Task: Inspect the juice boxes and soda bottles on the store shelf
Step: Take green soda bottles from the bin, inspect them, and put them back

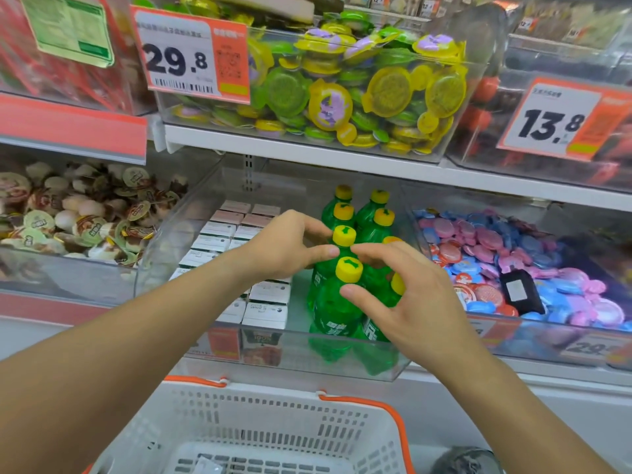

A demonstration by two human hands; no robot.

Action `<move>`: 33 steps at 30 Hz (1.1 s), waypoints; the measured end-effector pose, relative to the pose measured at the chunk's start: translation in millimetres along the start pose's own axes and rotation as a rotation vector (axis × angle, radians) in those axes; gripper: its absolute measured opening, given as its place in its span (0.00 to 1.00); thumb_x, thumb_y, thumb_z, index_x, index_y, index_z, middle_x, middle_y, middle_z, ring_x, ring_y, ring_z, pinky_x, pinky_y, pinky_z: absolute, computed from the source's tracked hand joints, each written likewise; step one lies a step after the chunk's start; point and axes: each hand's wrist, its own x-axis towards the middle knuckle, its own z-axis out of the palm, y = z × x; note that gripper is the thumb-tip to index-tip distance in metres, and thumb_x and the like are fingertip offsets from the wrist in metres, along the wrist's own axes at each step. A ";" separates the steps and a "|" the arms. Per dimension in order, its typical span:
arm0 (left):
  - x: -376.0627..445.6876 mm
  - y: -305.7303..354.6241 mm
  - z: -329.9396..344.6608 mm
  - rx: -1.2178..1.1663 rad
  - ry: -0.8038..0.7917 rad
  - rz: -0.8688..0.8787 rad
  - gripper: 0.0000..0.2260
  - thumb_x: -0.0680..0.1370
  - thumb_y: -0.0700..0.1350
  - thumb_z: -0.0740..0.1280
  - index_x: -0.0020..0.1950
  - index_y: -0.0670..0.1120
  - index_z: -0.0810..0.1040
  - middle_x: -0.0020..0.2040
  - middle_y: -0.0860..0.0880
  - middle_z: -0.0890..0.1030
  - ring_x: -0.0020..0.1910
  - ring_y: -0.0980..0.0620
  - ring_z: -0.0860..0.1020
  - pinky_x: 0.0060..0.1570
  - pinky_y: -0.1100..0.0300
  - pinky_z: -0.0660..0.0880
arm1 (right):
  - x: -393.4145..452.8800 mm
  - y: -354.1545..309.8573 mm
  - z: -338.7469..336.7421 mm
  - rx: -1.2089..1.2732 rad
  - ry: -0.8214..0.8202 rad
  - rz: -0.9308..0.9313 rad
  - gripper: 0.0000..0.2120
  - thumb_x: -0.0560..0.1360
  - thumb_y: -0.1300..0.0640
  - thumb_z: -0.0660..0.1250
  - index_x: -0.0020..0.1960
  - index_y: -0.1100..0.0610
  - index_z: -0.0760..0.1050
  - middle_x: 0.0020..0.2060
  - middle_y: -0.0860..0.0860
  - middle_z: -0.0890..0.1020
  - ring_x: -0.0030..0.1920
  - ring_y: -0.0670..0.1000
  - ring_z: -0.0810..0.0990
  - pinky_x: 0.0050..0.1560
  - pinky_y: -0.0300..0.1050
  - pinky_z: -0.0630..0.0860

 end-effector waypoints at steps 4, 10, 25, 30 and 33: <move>4.0 -3.6 3.4 -0.025 -0.027 -0.013 0.17 0.75 0.52 0.73 0.61 0.46 0.82 0.53 0.50 0.85 0.52 0.53 0.83 0.54 0.50 0.81 | 4.5 -2.9 3.4 0.004 0.006 -0.023 0.14 0.73 0.47 0.75 0.58 0.44 0.79 0.47 0.38 0.80 0.48 0.41 0.79 0.50 0.38 0.76; 13.9 -2.2 -13.0 -0.216 0.148 -0.092 0.12 0.79 0.42 0.69 0.61 0.41 0.78 0.48 0.44 0.83 0.46 0.47 0.85 0.48 0.55 0.82 | 4.9 0.2 2.0 0.021 -0.017 -0.008 0.15 0.72 0.44 0.73 0.57 0.47 0.80 0.46 0.39 0.81 0.47 0.41 0.79 0.49 0.35 0.75; 31.9 -7.2 -10.7 0.145 0.284 0.133 0.10 0.76 0.45 0.72 0.58 0.50 0.82 0.54 0.50 0.84 0.48 0.55 0.78 0.51 0.64 0.71 | 13.7 1.4 6.1 -0.254 -0.092 -0.055 0.32 0.72 0.32 0.62 0.70 0.47 0.74 0.69 0.46 0.74 0.69 0.50 0.71 0.70 0.57 0.67; 4.2 -16.8 -5.6 0.094 0.515 0.297 0.10 0.76 0.38 0.71 0.56 0.47 0.83 0.50 0.49 0.83 0.48 0.52 0.81 0.53 0.53 0.78 | 14.3 0.6 4.2 -0.224 -0.093 -0.034 0.32 0.71 0.32 0.63 0.70 0.46 0.73 0.68 0.43 0.76 0.69 0.48 0.71 0.71 0.57 0.66; -16.7 -8.9 -8.9 0.109 0.639 0.470 0.11 0.76 0.32 0.69 0.56 0.41 0.83 0.53 0.46 0.82 0.52 0.51 0.81 0.53 0.56 0.79 | 12.0 -3.1 4.8 -0.248 -0.081 0.016 0.32 0.68 0.29 0.63 0.68 0.44 0.75 0.65 0.42 0.77 0.70 0.48 0.70 0.74 0.66 0.58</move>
